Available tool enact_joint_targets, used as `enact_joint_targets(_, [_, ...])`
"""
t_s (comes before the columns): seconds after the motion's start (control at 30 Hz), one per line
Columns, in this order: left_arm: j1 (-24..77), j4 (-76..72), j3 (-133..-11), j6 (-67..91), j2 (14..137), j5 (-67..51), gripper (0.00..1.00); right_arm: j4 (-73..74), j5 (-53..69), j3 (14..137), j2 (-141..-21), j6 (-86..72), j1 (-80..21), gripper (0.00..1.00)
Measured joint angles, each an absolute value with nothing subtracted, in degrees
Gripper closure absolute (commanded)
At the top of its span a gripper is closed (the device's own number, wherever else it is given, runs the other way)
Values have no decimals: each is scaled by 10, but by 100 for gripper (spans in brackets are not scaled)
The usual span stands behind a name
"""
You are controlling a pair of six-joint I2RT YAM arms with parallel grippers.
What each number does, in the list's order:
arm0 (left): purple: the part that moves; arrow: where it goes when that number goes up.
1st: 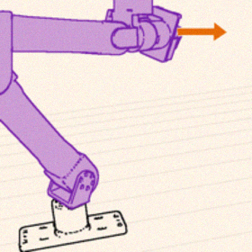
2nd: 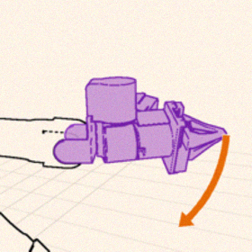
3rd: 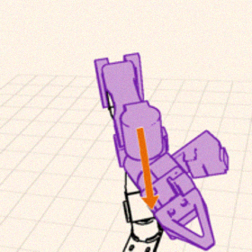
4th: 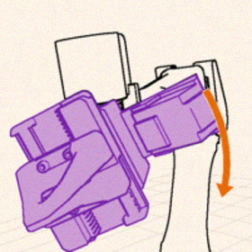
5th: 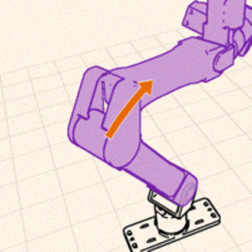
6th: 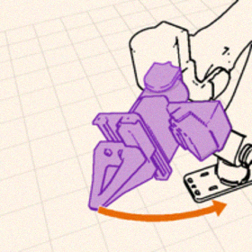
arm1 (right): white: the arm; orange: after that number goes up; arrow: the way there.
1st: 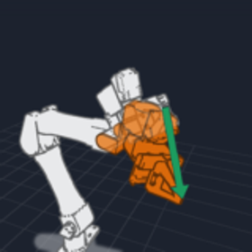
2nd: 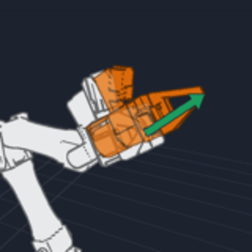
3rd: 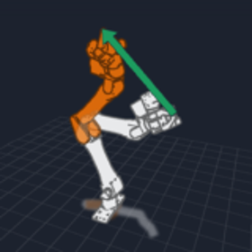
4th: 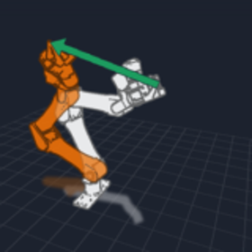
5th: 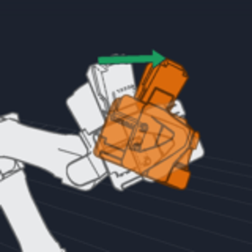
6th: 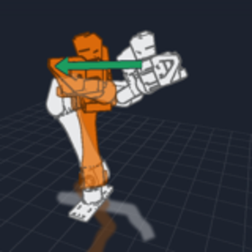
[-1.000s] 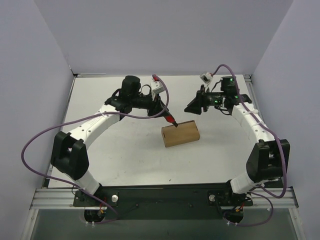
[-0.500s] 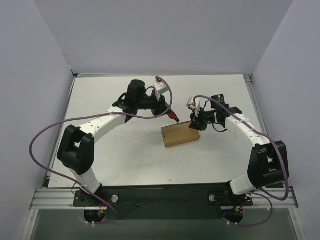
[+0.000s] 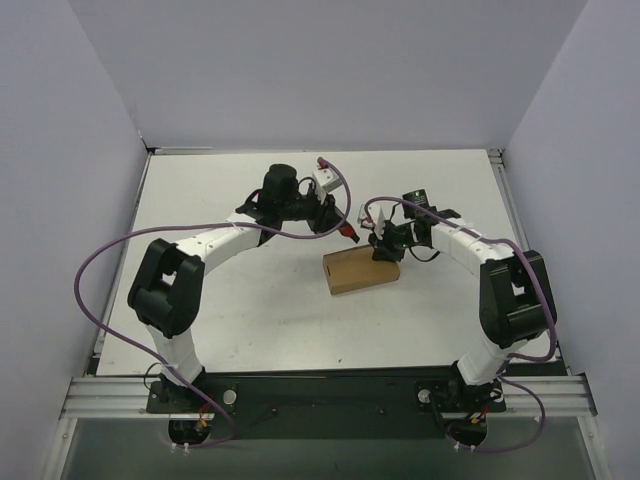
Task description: Unpack the express box
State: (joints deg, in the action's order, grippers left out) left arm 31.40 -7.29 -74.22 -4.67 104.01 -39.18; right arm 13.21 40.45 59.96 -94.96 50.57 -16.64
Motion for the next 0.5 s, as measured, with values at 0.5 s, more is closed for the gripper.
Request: enact_joint_targets(0.5, [314, -80, -716, -85, 1039, -388, 100, 138, 392, 618, -973, 511, -174, 100])
